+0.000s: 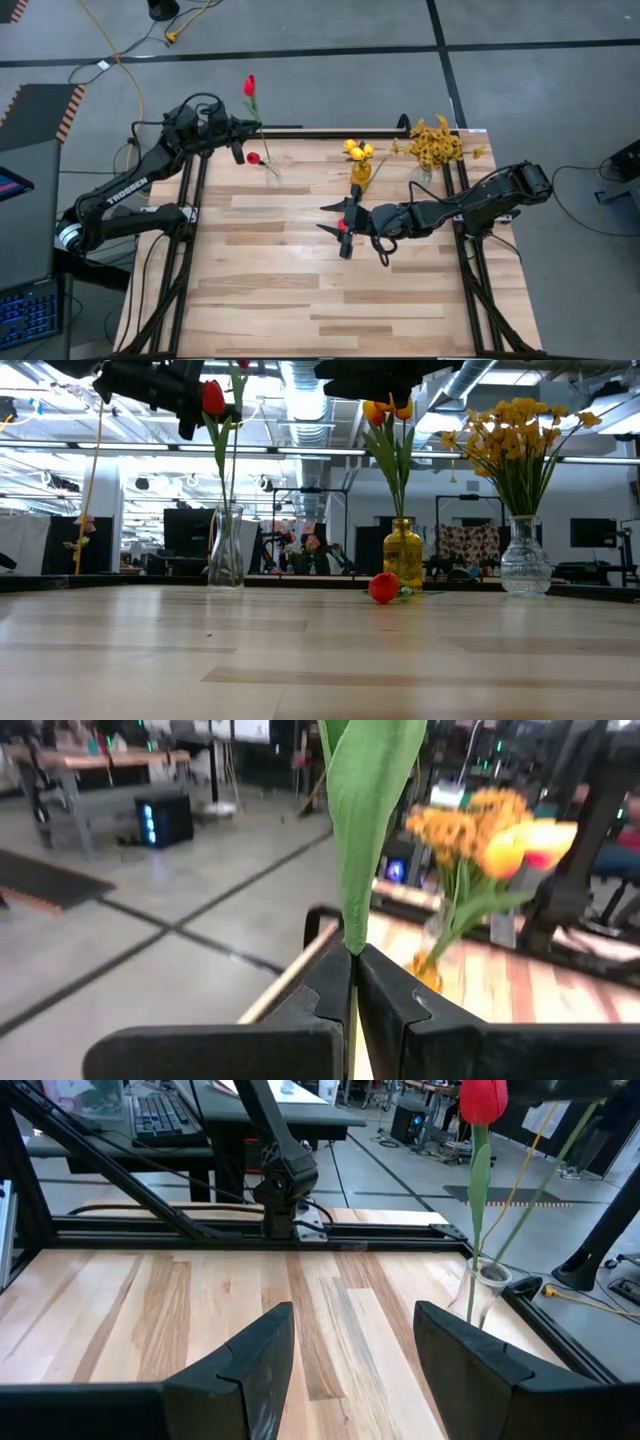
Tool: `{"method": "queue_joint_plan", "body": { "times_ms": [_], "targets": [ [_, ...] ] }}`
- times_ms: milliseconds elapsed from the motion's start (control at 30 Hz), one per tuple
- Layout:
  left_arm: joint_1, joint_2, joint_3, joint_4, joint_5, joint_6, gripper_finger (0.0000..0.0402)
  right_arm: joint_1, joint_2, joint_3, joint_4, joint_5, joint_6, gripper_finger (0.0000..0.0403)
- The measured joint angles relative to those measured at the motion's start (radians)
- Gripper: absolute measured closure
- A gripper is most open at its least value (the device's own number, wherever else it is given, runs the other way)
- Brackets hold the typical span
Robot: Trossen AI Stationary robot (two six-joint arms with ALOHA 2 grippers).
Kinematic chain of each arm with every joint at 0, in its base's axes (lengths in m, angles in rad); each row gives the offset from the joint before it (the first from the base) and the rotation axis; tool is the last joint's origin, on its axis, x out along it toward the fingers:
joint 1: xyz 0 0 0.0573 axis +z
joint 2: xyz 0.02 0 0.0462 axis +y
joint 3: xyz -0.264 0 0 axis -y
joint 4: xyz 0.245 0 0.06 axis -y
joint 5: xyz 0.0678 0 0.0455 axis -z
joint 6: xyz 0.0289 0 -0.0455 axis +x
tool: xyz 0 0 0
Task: Sort flowers into vase by color
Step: Put the bottom red flower into the left transparent flower vase
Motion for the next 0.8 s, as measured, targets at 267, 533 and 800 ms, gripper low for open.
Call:
{"method": "queue_joint_plan", "body": {
  "times_ms": [267,533,800],
  "targets": [
    [-0.003,0.018,-0.016,-0.059,-0.009,0.034,0.0401,0.000,0.000,0.000,-0.003,0.000,0.000,0.0170],
    [-0.014,0.080,-0.019,-0.060,-0.019,0.034,0.0401,0.000,0.000,0.000,-0.003,0.000,0.001,0.0170],
    [-0.033,0.125,-0.019,-0.065,-0.032,0.038,0.0401,0.000,0.000,0.000,-0.003,0.000,0.001,0.0170]
  ]
}}
